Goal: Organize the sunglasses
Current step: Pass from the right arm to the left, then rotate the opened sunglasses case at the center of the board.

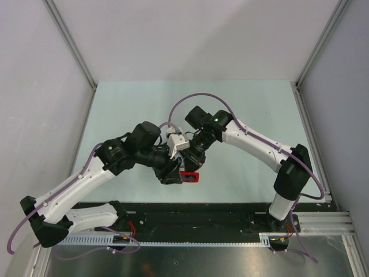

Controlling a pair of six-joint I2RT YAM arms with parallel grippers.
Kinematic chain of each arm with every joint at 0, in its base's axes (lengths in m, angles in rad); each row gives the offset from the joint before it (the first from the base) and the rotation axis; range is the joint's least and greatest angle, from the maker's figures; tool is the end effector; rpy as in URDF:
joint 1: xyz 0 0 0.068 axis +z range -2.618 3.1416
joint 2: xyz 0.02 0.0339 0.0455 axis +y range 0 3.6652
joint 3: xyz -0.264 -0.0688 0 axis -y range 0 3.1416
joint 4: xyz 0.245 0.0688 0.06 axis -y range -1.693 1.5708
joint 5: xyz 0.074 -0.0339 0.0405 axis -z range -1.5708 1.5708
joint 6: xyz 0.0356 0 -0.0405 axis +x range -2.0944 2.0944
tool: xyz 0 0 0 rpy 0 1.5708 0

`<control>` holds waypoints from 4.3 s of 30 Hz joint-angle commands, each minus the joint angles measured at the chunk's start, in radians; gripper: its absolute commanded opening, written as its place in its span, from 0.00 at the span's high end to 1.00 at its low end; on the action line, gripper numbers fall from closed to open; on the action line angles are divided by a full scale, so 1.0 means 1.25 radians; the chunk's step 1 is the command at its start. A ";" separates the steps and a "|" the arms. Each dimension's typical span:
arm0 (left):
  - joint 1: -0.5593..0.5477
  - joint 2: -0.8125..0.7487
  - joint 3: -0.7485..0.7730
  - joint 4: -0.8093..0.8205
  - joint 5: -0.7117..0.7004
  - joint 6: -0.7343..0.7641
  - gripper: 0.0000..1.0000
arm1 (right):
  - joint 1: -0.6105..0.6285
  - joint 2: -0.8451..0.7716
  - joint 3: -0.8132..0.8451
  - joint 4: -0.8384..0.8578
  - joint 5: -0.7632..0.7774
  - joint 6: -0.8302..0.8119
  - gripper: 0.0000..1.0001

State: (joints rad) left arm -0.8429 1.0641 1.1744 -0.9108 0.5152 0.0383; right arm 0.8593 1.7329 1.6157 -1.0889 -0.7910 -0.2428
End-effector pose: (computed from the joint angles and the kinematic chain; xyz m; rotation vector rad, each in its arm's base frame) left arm 0.1212 -0.1624 0.3556 1.2817 2.1047 -0.9829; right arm 0.2082 0.2803 0.3125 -1.6338 2.2507 1.2583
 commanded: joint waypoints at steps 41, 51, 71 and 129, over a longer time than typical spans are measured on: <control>-0.104 0.060 -0.023 -0.031 0.020 0.069 0.43 | 0.011 -0.045 0.003 -0.008 -0.075 -0.023 1.00; -0.105 0.031 0.018 -0.030 -0.015 0.053 0.60 | -0.014 -0.065 -0.006 0.013 -0.139 0.004 1.00; -0.104 0.029 0.040 -0.029 0.004 0.066 1.00 | -0.026 -0.082 -0.011 0.024 -0.140 0.006 1.00; 0.375 0.042 -0.012 0.095 -0.314 -0.286 0.99 | -0.017 -0.013 -0.338 0.709 0.384 0.570 0.77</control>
State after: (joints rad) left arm -0.4557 1.1625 1.1828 -0.8234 0.1543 -0.2310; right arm 0.8276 1.8385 1.1782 -0.2546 -0.3016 0.6441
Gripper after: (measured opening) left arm 0.027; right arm 0.183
